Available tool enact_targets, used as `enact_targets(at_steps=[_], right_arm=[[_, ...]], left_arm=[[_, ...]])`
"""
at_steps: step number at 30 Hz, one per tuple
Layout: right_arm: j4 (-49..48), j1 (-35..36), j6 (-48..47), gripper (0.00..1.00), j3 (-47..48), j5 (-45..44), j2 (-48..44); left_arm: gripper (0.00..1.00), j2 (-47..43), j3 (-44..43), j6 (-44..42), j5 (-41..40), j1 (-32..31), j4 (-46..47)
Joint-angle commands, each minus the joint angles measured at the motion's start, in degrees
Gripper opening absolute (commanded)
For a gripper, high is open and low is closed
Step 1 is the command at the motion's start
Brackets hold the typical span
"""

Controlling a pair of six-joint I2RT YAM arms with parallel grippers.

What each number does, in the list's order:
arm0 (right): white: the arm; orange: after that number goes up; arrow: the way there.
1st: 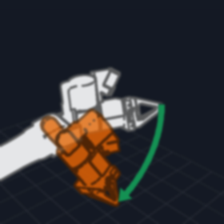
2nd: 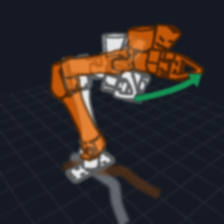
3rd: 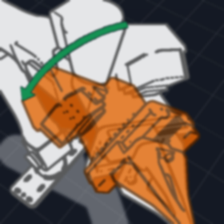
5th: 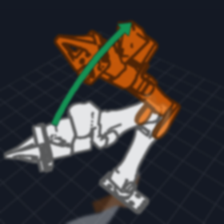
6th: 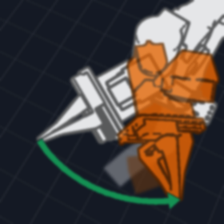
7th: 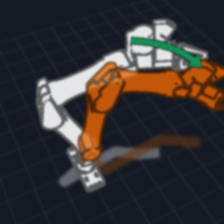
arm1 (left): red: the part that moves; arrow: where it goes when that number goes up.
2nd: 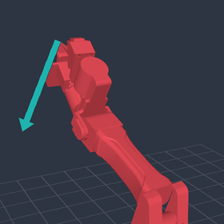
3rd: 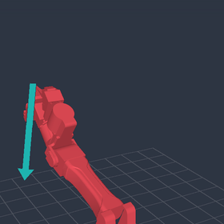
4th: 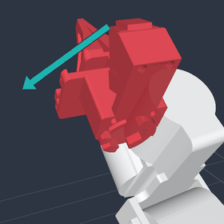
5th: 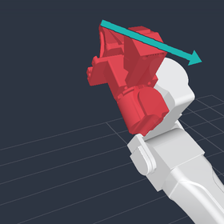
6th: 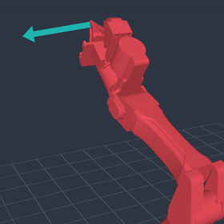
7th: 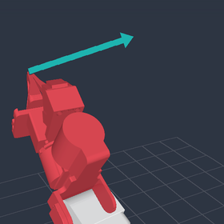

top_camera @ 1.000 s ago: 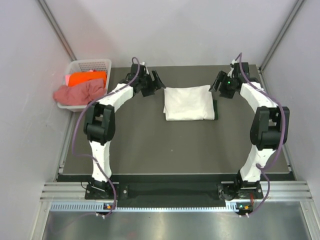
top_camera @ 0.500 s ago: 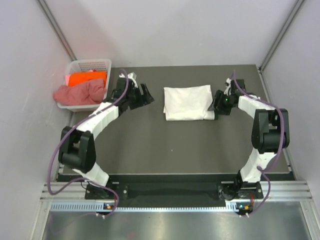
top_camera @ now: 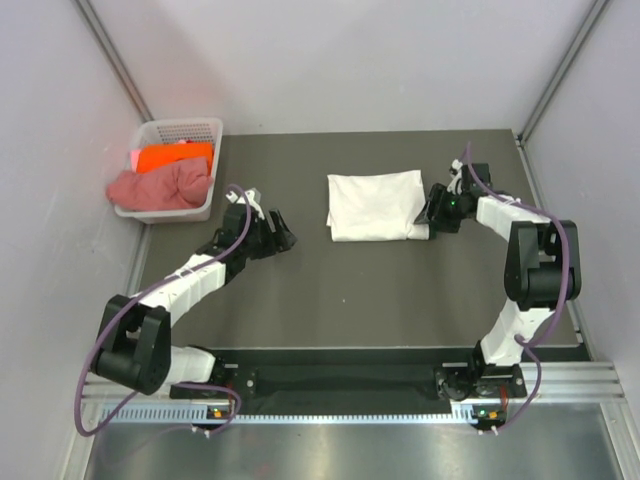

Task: Fold and stack the t-shirts
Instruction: Neatly place the folded tshirt to the corner

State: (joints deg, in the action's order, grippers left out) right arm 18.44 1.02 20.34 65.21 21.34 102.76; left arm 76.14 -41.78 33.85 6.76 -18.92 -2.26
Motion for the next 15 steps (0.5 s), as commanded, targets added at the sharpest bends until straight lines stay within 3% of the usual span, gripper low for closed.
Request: enact_targets(at_steps=[1,5,15], right_arm=[[-3.05,0.39,-0.65,0.55,0.09,1.33,-1.25],[-3.4,0.39,-0.56,0.47,0.18,1.95,-0.72],[-4.02,0.48,-0.3,0.4,-0.61,2.83,0.86]], left_arm=[[0.77,-2.4,1.79,-0.89,-0.79,-0.24,7.18],[0.77,-1.35,0.91,-1.15,0.09,-0.24,7.01],[0.76,-0.91,0.65,-1.68,-1.14,-0.24,5.78]])
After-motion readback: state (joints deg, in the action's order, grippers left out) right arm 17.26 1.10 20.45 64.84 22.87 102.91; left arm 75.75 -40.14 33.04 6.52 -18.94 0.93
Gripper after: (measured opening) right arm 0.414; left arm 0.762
